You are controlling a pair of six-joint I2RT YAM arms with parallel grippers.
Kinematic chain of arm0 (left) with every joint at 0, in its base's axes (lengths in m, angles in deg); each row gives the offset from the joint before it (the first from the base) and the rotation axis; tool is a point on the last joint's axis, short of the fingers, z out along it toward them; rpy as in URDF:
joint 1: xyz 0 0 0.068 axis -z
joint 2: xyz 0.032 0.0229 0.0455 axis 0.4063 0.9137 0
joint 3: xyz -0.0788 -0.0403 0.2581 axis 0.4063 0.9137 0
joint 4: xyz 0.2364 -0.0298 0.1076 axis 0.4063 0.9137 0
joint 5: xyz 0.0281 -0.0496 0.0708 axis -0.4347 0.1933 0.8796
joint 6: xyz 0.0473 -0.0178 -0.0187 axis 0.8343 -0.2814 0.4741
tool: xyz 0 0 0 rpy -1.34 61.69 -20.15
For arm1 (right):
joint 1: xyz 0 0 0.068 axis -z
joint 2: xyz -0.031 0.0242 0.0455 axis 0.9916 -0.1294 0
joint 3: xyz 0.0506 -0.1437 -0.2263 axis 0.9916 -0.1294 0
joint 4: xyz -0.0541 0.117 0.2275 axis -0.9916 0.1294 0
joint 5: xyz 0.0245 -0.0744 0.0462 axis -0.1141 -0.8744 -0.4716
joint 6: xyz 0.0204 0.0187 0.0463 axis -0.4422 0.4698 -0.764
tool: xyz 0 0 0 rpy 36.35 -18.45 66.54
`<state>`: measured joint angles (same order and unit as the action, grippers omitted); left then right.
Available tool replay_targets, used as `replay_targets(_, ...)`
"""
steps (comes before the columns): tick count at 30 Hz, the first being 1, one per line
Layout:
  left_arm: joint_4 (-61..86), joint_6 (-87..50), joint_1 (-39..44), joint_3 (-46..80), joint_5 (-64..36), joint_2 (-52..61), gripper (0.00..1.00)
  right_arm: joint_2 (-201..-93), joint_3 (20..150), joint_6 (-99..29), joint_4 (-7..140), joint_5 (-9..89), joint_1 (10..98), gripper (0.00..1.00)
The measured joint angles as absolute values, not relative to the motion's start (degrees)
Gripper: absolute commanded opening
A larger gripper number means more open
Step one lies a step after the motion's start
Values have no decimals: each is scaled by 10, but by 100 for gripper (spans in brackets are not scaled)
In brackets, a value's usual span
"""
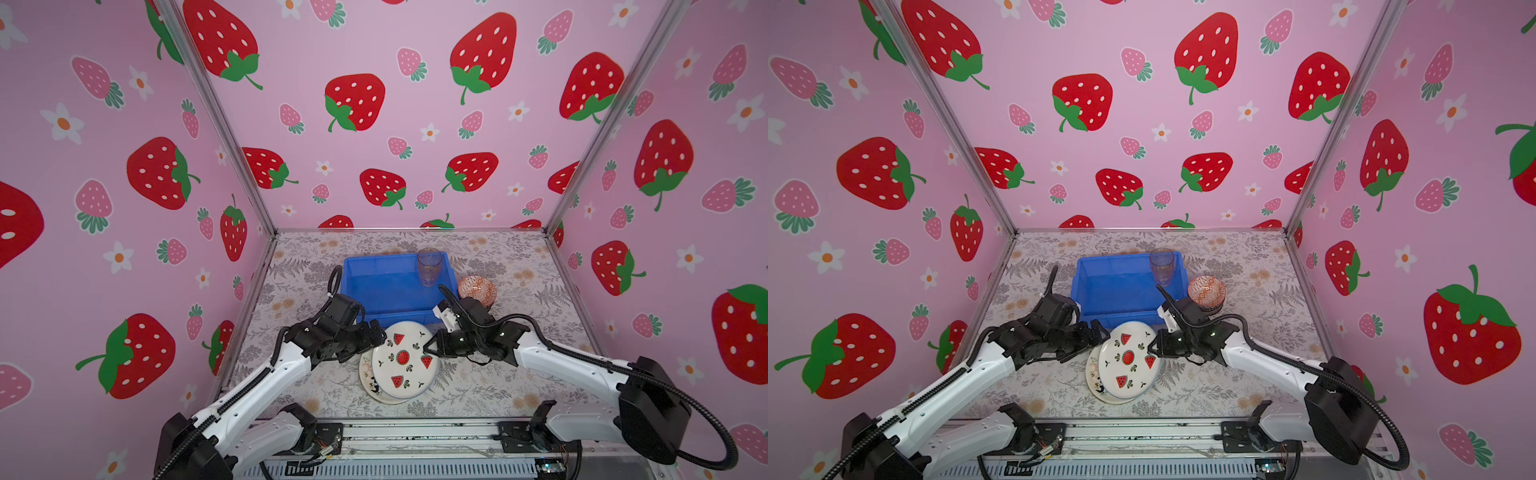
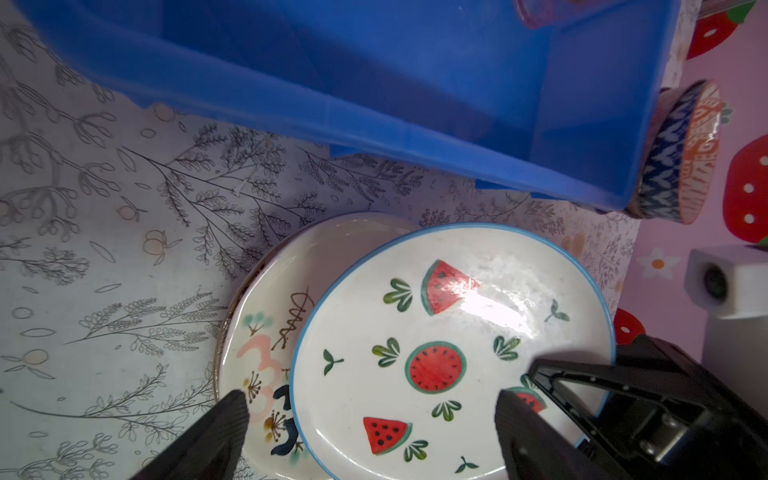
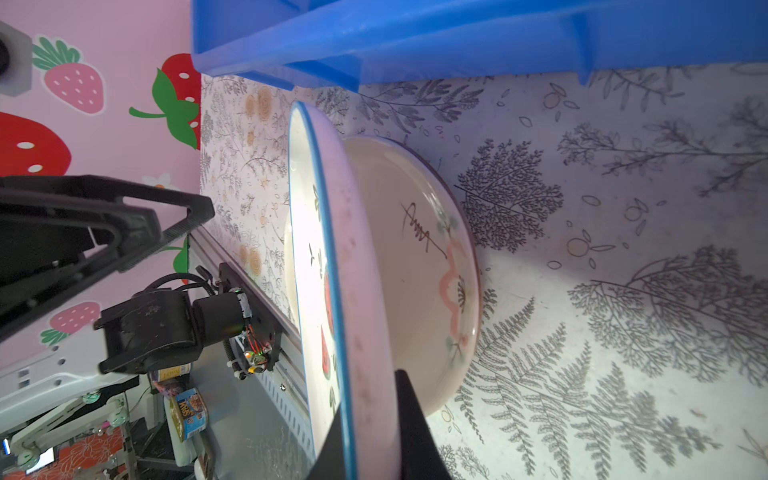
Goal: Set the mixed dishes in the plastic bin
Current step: 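Lift the top watermelon plate with both grippers off the stack, then carry the watermelon plate with both grippers over the blue bin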
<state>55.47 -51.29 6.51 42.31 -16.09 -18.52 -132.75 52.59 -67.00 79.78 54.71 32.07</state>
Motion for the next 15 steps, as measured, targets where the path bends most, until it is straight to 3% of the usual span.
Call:
replay_targets(7, 606, -460, -2, 362, -164, -193, 96, -1339, 626, -654, 835, 592, 345, 2)
replay_targets(15, 622, -410, -87, 317, -187, -185, 96, -1424, 767, -627, 848, 623, 371, 2)
